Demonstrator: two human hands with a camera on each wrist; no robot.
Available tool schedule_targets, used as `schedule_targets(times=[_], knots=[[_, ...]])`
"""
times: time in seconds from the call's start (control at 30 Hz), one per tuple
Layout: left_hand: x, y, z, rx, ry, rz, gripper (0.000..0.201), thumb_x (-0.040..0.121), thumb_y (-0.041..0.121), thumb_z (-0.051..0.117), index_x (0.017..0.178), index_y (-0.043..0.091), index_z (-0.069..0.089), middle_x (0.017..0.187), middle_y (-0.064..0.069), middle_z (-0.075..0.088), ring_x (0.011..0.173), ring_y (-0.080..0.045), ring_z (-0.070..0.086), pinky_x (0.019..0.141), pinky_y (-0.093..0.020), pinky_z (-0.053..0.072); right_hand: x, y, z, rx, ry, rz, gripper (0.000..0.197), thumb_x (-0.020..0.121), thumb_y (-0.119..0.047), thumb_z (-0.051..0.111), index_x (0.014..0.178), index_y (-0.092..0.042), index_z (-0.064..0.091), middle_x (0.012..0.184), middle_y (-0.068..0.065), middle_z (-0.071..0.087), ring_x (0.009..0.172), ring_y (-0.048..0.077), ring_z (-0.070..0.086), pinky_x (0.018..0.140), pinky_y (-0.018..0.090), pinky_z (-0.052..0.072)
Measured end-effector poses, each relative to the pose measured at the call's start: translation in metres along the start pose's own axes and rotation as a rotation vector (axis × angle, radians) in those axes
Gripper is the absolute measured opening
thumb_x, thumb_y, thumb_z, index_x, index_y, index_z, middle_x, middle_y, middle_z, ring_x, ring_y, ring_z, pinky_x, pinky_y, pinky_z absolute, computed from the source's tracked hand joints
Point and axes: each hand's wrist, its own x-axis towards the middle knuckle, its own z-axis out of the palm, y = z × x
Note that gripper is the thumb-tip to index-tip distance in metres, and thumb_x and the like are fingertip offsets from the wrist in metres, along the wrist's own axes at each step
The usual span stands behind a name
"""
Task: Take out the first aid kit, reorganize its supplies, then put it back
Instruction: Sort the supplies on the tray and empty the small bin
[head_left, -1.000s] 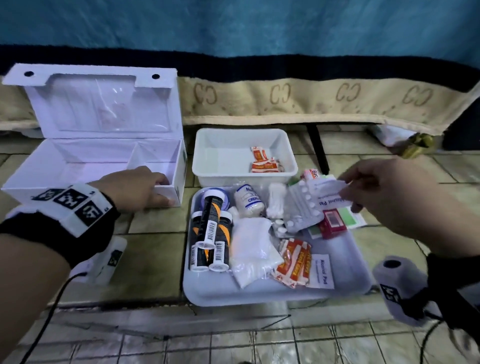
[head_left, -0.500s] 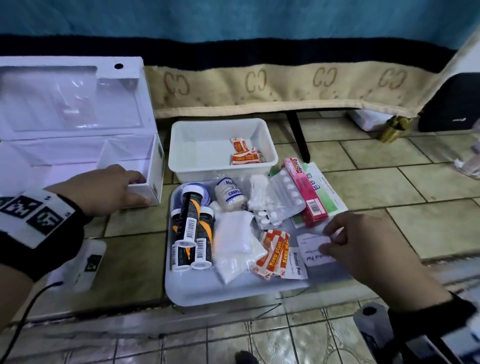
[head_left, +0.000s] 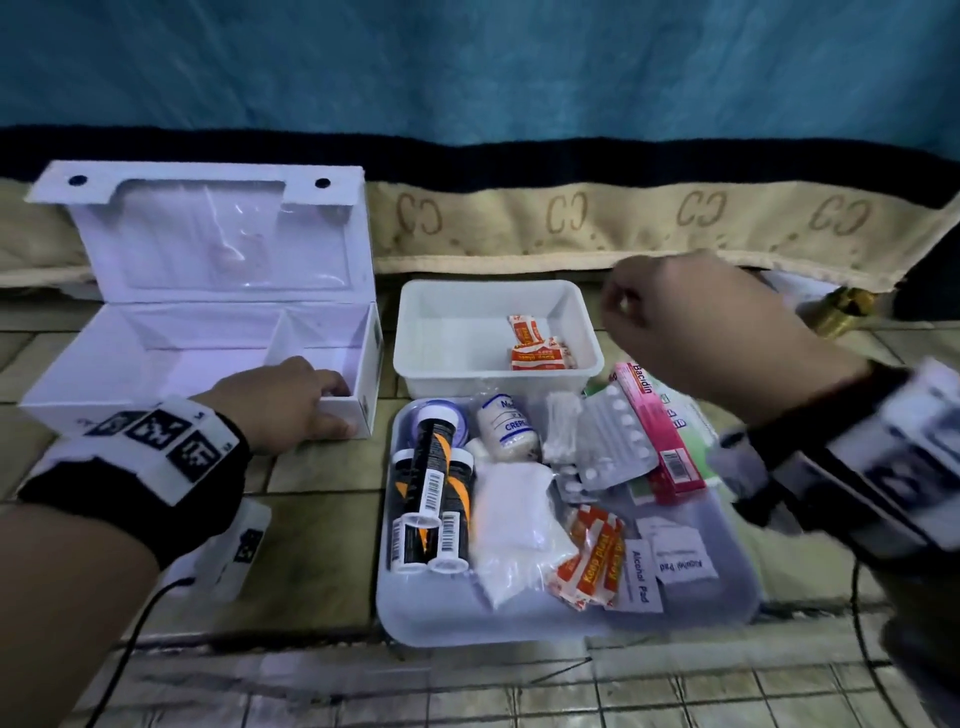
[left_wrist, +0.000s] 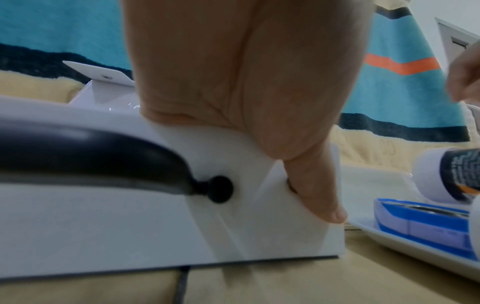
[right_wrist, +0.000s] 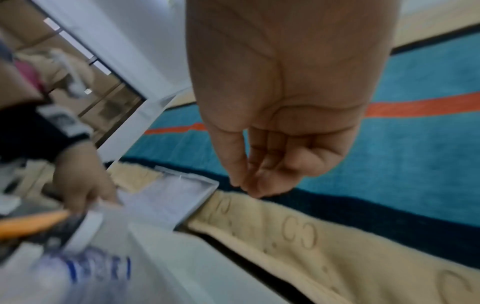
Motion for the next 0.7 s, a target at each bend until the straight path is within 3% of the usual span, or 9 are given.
schedule_targets(times=[0.1,0.2,0.27,0.37,0.47,0.53,0.6,0.67,0.7], knots=[[-0.001,0.000,0.001,0.008,0.001,-0.005,0.050,0.086,0.055,0.054,0.129,0.032,0.045,0.129,-0.003,0.044,0.112,-0.024,0.052,0.097,-0.040,0.043,0.048,-0.004,0.027,-0.263,-0.262,-0.239,0.027,0.090,-0.025,0.051,0.116,-0.024,0.057,0.117,0.003,0.061,0.102,0.027,0.059,0.079,0.033,0.050],[-0.001,-0.001,0.001,0.010,0.005,-0.007,0.050,0.085,0.056,0.053,0.129,0.033,0.045,0.130,-0.001,0.044,0.112,-0.023,0.051,0.096,-0.040,0.043,0.071,-0.009,0.057,-0.485,-0.443,-0.367,0.031,0.094,-0.019,0.044,0.122,-0.019,0.055,0.122,0.006,0.058,0.108,0.027,0.059,0.085,0.035,0.051],[-0.001,-0.001,0.001,0.011,0.007,-0.011,0.051,0.086,0.057,0.053,0.129,0.033,0.044,0.131,-0.001,0.043,0.113,-0.023,0.051,0.096,-0.040,0.043,0.077,-0.011,0.071,-0.569,-0.446,-0.394,0.032,0.093,-0.011,0.041,0.120,-0.015,0.057,0.119,0.007,0.061,0.104,0.027,0.061,0.081,0.033,0.050],[0.000,-0.001,0.003,0.017,0.014,-0.011,0.051,0.086,0.057,0.053,0.130,0.034,0.044,0.130,-0.001,0.044,0.114,-0.023,0.051,0.096,-0.040,0.043,0.079,-0.016,0.082,-0.653,-0.427,-0.414,0.029,0.093,-0.004,0.036,0.114,-0.012,0.054,0.113,0.006,0.061,0.099,0.027,0.060,0.073,0.032,0.037],[0.001,-0.001,0.003,0.015,0.013,-0.012,0.051,0.085,0.056,0.053,0.130,0.034,0.044,0.130,-0.002,0.044,0.114,-0.023,0.051,0.096,-0.039,0.043,0.082,-0.021,0.083,-0.560,-0.457,-0.388,0.016,0.095,-0.016,0.044,0.082,-0.022,0.049,0.108,0.007,0.062,0.102,0.030,0.060,0.072,0.032,0.035],[0.001,-0.001,0.003,0.017,0.015,-0.010,0.050,0.085,0.056,0.053,0.130,0.034,0.044,0.130,-0.001,0.044,0.113,-0.023,0.051,0.095,-0.038,0.043,0.087,-0.022,0.079,-0.410,-0.510,-0.308,0.034,0.094,-0.023,0.050,0.063,-0.028,0.037,0.089,0.001,0.062,0.088,0.026,0.061,0.069,0.029,0.038],[0.001,-0.001,0.003,0.019,0.017,-0.008,0.049,0.085,0.056,0.053,0.129,0.034,0.045,0.130,-0.001,0.044,0.113,-0.023,0.051,0.093,-0.038,0.043,0.090,-0.021,0.075,-0.297,-0.488,-0.222,0.034,0.094,-0.023,0.051,0.062,-0.027,0.041,0.071,-0.006,0.054,0.062,0.015,0.052,0.062,0.026,0.040],[0.001,-0.001,0.003,0.023,0.016,-0.007,0.049,0.086,0.056,0.053,0.129,0.034,0.045,0.128,0.000,0.044,0.112,-0.023,0.051,0.093,-0.037,0.043,0.089,-0.019,0.069,-0.329,-0.406,-0.208,0.024,0.096,-0.028,0.049,0.075,-0.017,0.054,0.079,0.001,0.058,0.058,0.015,0.047,0.061,0.028,0.039],[0.001,-0.002,0.003,0.026,0.016,-0.006,0.049,0.086,0.056,0.053,0.129,0.034,0.045,0.128,-0.001,0.044,0.112,-0.023,0.051,0.094,-0.038,0.043,0.088,-0.018,0.066,-0.350,-0.370,-0.203,0.029,0.096,-0.035,0.048,0.083,-0.011,0.058,0.085,0.005,0.061,0.064,0.020,0.052,0.061,0.029,0.039]])
